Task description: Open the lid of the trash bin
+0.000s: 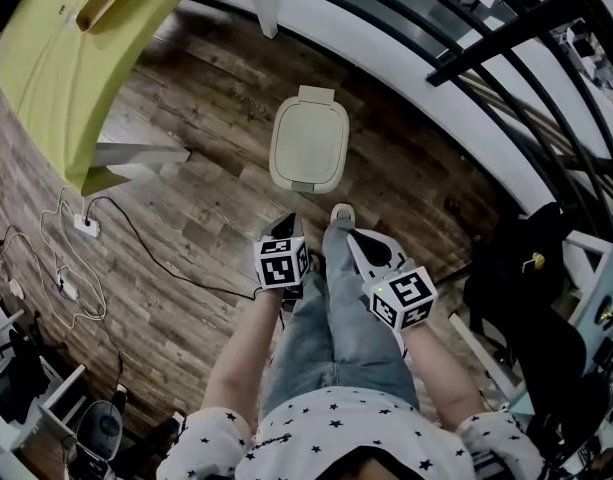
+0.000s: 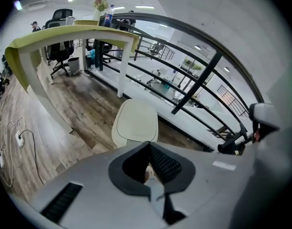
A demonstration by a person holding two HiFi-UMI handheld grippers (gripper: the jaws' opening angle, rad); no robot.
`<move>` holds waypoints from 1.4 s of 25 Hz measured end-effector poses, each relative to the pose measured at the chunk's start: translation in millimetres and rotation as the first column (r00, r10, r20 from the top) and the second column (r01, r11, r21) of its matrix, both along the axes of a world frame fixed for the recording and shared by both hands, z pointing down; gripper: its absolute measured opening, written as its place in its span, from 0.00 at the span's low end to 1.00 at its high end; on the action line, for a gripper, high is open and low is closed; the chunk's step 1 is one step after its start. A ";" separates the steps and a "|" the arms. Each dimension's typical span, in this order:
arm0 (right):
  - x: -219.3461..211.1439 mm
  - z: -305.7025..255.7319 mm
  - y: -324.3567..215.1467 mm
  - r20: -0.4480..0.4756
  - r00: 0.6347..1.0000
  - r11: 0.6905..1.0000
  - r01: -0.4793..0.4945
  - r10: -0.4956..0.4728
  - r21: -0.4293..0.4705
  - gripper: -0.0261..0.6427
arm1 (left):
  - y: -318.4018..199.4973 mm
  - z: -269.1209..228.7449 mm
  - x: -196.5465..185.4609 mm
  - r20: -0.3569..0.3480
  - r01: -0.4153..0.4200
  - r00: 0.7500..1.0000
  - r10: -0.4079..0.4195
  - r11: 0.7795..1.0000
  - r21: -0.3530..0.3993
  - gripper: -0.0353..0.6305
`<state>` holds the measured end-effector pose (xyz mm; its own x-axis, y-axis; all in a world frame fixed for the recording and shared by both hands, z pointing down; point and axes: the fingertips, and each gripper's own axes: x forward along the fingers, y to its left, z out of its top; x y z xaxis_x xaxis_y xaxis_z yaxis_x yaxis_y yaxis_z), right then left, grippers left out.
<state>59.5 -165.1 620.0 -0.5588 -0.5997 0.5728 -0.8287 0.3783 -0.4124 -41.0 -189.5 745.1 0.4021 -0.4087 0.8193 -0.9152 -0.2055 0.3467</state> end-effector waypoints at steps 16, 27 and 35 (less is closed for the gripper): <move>9.0 67.3 -13.0 0.004 1.000 0.997 -0.008 0.009 -0.082 0.03 | -24.7 100.3 7.9 0.074 -0.057 0.995 0.060 0.997 -0.053 0.07; 11.2 98.8 -9.5 0.018 1.000 0.991 -0.005 0.008 -0.131 0.03 | -36.0 160.5 16.7 0.108 -0.096 0.989 0.104 0.992 -0.077 0.07; 14.4 111.2 -10.0 0.020 1.000 0.989 -0.020 0.023 -0.148 0.03 | -33.2 185.5 19.7 0.120 -0.130 0.982 0.144 0.984 -0.118 0.07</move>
<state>73.9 -175.1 731.3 -0.5600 -0.5210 0.6441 -0.8262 0.2940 -0.4806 -21.3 -222.7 930.6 0.3379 -0.2623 0.9039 -0.9189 -0.2997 0.2565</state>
